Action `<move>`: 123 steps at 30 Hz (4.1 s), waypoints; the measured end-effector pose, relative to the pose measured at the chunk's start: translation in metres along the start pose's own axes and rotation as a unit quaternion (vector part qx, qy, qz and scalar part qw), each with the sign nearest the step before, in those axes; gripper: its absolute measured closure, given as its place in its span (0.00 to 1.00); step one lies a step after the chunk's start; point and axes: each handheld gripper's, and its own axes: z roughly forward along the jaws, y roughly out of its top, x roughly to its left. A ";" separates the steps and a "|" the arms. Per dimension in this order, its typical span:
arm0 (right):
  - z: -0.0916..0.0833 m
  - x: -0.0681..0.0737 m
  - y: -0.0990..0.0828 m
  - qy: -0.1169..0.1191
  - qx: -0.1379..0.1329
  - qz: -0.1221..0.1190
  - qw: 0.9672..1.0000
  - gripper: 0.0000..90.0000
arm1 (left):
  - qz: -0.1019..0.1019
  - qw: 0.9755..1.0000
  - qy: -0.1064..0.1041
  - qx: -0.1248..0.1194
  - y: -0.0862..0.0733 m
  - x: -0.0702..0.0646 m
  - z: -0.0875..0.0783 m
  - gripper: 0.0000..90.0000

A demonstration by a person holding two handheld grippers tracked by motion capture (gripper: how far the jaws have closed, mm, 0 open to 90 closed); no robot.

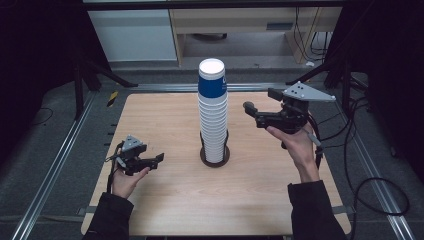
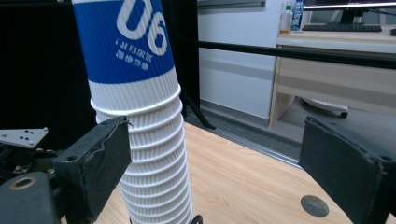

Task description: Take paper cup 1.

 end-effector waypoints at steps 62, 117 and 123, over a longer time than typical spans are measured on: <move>0.105 0.050 0.022 0.065 -0.006 -0.018 0.998 0.19 | 0.000 1.000 -0.013 0.008 0.000 -0.002 0.003 0.23; 0.033 0.038 0.078 0.040 -0.076 -0.051 0.995 0.23 | -0.017 1.000 -0.021 -0.004 0.001 0.002 -0.003 0.23; 0.014 0.029 0.061 0.034 -0.071 -0.048 0.996 0.23 | -0.015 1.000 -0.024 -0.005 0.002 0.000 -0.004 0.23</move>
